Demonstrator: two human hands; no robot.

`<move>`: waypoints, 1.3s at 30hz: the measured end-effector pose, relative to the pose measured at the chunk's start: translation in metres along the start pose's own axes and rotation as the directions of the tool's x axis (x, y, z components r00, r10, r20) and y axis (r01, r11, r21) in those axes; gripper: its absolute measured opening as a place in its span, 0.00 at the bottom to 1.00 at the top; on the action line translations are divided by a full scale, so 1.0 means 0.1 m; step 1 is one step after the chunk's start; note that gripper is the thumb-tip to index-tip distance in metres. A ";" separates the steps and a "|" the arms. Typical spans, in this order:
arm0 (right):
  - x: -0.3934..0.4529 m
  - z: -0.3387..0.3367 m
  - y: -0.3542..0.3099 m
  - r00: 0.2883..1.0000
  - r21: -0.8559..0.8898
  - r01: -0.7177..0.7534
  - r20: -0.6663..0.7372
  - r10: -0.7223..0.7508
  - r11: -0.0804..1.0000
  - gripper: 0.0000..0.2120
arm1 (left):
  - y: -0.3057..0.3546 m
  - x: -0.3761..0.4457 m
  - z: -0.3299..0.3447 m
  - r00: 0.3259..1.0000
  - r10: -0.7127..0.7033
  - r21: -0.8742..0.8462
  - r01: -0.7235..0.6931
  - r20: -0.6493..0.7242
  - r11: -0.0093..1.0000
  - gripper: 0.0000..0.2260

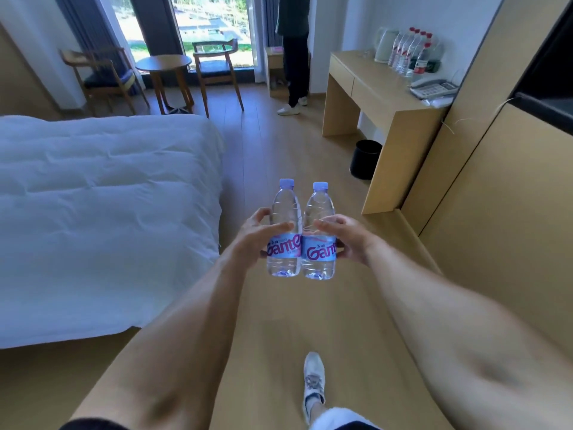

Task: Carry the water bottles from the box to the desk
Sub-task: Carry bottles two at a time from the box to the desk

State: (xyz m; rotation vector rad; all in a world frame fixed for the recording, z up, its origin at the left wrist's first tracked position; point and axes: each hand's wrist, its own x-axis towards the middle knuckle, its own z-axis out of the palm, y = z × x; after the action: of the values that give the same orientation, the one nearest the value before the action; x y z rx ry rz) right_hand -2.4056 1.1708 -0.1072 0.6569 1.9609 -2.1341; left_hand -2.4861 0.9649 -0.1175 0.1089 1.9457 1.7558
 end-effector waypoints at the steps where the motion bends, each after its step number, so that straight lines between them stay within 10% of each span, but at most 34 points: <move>1: 0.20 -0.03 -0.07 1.000 0.001 -0.002 0.012 0.002 1.000 0.18 | 0.05 0.19 -0.02 1.000 -0.001 0.001 0.001 -0.001 1.000 0.19; 20: 3.34 -0.37 -1.49 0.990 -0.034 -0.069 0.125 0.073 0.997 0.23 | 0.96 3.20 -0.46 0.993 -0.071 -0.039 0.068 -0.093 0.997 0.29; 39: 6.17 -0.31 -2.78 0.986 0.062 -0.092 -0.132 0.099 0.994 0.18 | 2.07 6.54 -1.23 0.987 -0.097 0.026 0.094 0.127 0.995 0.21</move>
State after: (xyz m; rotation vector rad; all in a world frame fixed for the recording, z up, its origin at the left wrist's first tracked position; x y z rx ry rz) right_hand -3.0615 1.3382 -0.1204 0.9085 1.8984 -2.1447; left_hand -3.1601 1.1412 -0.1237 0.1302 1.8458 1.6272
